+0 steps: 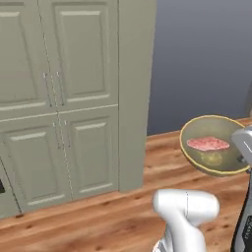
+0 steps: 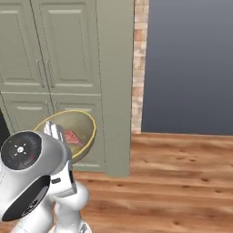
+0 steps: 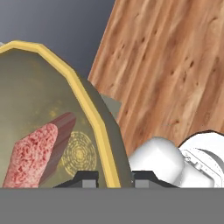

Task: Place one of the steaks on the plate and the other in the bowl. Then place the bowl in the fridge.

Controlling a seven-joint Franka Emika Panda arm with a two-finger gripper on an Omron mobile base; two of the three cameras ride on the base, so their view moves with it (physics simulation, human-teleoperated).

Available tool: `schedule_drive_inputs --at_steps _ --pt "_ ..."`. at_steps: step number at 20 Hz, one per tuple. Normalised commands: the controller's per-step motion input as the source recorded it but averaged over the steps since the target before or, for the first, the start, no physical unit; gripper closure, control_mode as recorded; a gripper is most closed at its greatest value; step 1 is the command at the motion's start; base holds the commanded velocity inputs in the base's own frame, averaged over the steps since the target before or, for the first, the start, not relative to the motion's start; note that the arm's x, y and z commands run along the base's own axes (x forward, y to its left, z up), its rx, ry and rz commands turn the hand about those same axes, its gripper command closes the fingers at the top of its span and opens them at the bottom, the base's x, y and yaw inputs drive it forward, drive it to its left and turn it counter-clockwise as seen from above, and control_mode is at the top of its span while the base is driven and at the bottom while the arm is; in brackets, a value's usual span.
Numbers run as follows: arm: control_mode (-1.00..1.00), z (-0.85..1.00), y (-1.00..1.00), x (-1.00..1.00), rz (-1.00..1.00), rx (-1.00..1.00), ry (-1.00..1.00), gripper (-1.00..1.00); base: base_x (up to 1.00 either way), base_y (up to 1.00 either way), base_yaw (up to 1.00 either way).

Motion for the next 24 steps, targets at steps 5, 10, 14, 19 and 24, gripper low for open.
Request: schedule_drive_inputs --at_steps 5,10,14,19,24 --pt "1.00 0.00 0.00 0.00 0.00 0.00 0.00 1.00 -0.52 0.99 0.69" --pt "1.00 0.00 0.00 0.00 0.00 0.00 0.00 1.00 -0.31 0.77 0.84" --pt "1.00 0.00 0.00 0.00 0.00 0.00 0.00 1.00 0.00 1.00 0.74" --pt "1.00 0.00 0.00 0.00 0.00 0.00 0.00 1.00 0.22 1.00 0.64" --pt "1.00 0.00 0.00 0.00 0.00 0.00 0.00 1.00 0.87 1.00 0.33"
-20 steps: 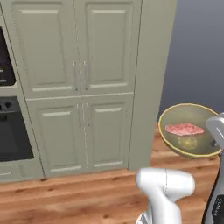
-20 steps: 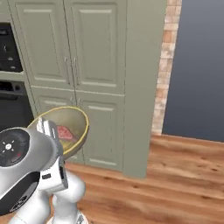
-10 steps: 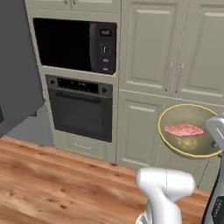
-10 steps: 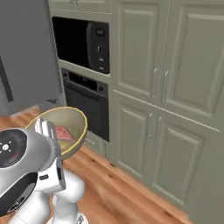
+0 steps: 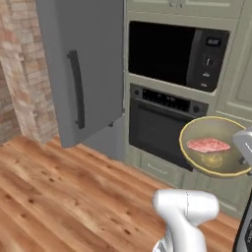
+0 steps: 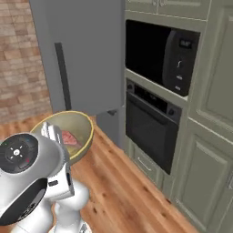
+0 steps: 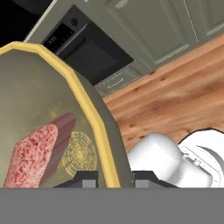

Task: Place one of the steaks on the plate and the other in the bowl. Then place the bowl in the fridge.

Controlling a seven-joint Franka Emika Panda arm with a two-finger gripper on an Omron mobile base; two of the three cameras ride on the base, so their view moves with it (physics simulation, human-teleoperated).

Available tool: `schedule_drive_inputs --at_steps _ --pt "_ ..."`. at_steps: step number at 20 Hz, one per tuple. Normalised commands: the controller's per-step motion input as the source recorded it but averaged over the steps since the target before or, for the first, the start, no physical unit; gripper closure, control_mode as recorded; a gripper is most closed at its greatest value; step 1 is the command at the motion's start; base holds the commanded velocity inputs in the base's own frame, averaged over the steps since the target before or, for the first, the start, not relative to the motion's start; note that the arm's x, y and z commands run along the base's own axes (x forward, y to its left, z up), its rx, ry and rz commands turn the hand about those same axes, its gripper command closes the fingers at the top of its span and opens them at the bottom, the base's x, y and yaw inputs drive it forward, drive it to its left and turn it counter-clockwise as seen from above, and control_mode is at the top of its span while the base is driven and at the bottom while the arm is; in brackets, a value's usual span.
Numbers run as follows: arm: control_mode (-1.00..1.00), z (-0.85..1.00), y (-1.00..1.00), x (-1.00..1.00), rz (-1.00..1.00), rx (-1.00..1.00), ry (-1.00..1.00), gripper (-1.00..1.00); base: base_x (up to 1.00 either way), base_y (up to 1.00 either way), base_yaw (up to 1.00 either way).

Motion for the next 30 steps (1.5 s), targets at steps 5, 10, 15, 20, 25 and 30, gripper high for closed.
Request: schedule_drive_inputs --at_steps 5,10,15,20,25,30 --pt "1.00 0.00 0.00 0.00 0.00 0.00 0.00 1.00 0.72 1.00 0.15" --pt "1.00 0.00 0.00 0.00 0.00 0.00 0.00 1.00 1.00 1.00 0.12" --pt "1.00 0.00 0.00 0.00 0.00 0.00 0.00 1.00 0.93 1.00 0.12" --pt "1.00 0.00 0.00 0.00 0.00 0.00 0.00 1.00 0.92 1.00 0.08" --pt "1.00 0.00 0.00 0.00 0.00 0.00 0.00 1.00 0.98 1.00 0.03" --pt "1.00 0.00 0.00 0.00 0.00 0.00 0.00 1.00 0.97 1.00 0.01"
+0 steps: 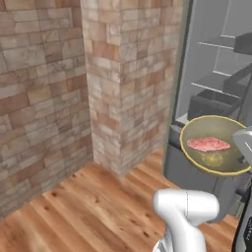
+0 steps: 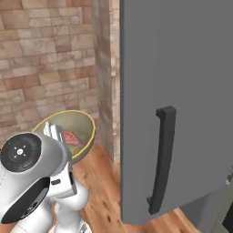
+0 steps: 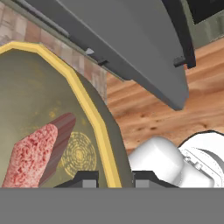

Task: Place one of the steaks on the plate and the other in the bowl. Then place the bowl in the fridge.

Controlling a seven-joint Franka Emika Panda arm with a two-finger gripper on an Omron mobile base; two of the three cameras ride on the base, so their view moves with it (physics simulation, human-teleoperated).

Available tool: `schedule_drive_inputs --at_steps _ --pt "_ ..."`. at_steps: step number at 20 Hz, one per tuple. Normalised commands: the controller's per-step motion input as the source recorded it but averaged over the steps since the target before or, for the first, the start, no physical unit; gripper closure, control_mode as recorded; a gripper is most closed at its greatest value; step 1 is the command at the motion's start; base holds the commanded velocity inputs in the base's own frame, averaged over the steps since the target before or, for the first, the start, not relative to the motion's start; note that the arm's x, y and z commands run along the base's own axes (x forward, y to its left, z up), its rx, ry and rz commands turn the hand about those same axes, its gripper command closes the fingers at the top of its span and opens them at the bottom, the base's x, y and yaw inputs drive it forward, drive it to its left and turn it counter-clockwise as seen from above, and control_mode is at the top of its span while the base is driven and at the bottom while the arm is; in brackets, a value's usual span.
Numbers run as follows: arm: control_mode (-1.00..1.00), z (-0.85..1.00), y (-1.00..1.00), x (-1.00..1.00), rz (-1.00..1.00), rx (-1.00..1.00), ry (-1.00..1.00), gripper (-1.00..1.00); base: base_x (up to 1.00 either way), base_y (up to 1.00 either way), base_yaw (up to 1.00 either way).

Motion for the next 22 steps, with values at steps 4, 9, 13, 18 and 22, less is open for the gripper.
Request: schedule_drive_inputs --at_steps 4,9,13,18,22 --pt "1.00 0.00 0.00 0.00 0.00 0.00 0.00 1.00 0.98 1.00 -0.03" --pt "1.00 0.00 0.00 0.00 0.00 0.00 0.00 1.00 0.67 0.92 -0.52" --pt "1.00 0.00 0.00 0.00 0.00 0.00 0.00 1.00 0.57 0.87 -0.71" --pt "1.00 0.00 0.00 0.00 0.00 0.00 0.00 1.00 0.48 1.00 -0.64" --pt "1.00 0.00 0.00 0.00 0.00 0.00 0.00 1.00 0.28 0.86 -0.65"
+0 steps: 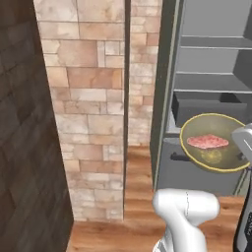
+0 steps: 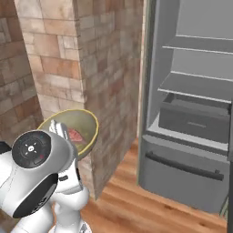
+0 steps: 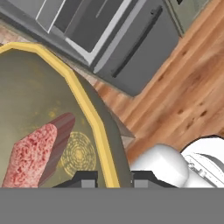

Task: Place one of the steaks on the plate and the other in the bowl. Then place the bowl in the fridge.

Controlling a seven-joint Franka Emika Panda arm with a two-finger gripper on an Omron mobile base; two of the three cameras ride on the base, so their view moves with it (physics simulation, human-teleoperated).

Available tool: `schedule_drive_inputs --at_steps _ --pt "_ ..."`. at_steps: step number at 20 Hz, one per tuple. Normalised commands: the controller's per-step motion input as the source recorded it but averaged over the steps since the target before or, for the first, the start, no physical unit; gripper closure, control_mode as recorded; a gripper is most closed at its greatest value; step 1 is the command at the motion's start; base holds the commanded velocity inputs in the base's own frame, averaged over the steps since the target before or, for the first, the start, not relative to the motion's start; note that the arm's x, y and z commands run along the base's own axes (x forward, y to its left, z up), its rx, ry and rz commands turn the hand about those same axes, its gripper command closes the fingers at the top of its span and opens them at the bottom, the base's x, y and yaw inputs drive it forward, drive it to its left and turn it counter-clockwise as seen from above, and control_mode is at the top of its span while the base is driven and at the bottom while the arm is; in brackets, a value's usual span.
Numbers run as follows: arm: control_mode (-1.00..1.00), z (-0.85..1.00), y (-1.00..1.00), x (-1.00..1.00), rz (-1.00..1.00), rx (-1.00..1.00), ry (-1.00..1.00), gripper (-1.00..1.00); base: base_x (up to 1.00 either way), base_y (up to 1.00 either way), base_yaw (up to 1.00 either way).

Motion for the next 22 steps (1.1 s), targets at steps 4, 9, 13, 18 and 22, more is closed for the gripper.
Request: schedule_drive_inputs --at_steps 4,9,13,18,22 --pt "1.00 0.00 0.00 0.00 0.00 0.00 0.00 1.00 0.13 0.78 -0.62" --pt "1.00 0.00 0.00 0.00 0.00 0.00 0.00 1.00 0.13 0.17 -0.57" --pt "1.00 0.00 0.00 0.00 0.00 0.00 0.00 1.00 0.10 -0.33 -0.37" --pt "1.00 0.00 0.00 0.00 0.00 0.00 0.00 1.00 0.83 0.15 -0.19" --pt "1.00 0.00 0.00 0.00 0.00 0.00 0.00 1.00 1.00 -0.23 0.00"
